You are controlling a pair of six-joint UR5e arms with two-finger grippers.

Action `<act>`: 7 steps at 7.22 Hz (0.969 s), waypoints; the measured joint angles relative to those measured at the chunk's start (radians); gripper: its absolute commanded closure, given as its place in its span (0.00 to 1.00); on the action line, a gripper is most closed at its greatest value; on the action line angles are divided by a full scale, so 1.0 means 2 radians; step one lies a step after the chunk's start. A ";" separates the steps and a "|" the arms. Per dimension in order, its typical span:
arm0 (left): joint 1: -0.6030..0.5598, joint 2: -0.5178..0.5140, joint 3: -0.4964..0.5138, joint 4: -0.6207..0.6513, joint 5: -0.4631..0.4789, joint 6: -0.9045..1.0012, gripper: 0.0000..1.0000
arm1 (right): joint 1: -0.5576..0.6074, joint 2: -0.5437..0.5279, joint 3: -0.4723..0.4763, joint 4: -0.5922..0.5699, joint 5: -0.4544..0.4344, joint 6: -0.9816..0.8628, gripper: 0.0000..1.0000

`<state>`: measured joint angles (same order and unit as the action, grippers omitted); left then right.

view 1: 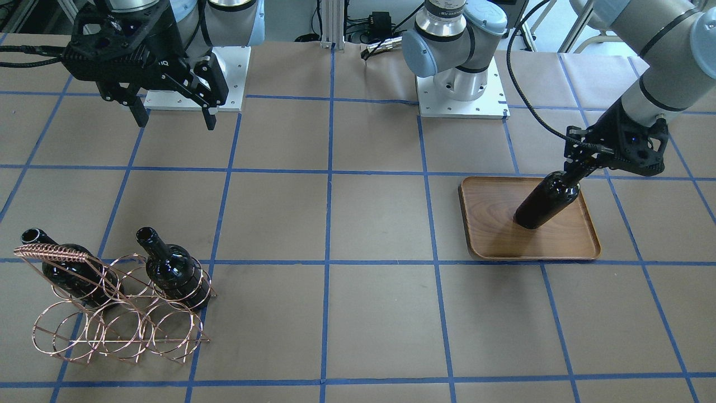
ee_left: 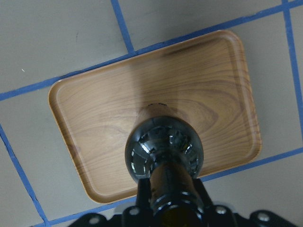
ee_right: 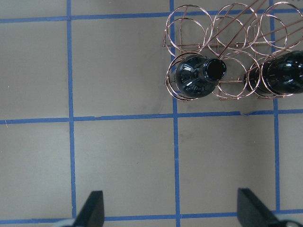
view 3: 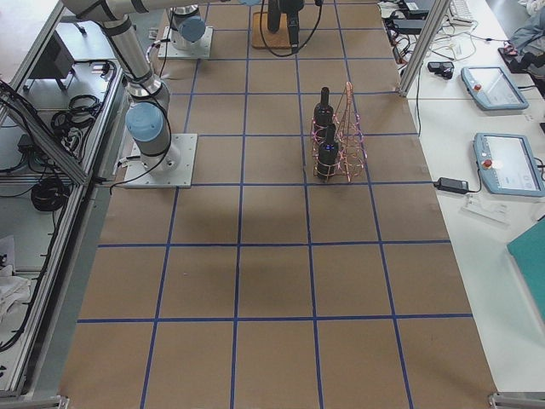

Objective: Take wine from basket and place on tray

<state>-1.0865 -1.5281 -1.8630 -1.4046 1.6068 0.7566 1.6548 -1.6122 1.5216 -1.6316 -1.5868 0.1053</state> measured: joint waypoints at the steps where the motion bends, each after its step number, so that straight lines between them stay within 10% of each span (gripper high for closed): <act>1: -0.002 0.004 0.006 -0.015 0.000 -0.013 0.00 | 0.000 0.000 0.000 0.000 0.001 0.000 0.00; 7: -0.082 0.037 0.118 -0.170 -0.005 -0.210 0.00 | 0.000 0.000 0.000 0.001 -0.001 0.000 0.00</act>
<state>-1.2500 -1.4544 -1.6266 -1.7451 1.5977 0.3367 1.6541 -1.6125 1.5217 -1.6303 -1.5879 0.1046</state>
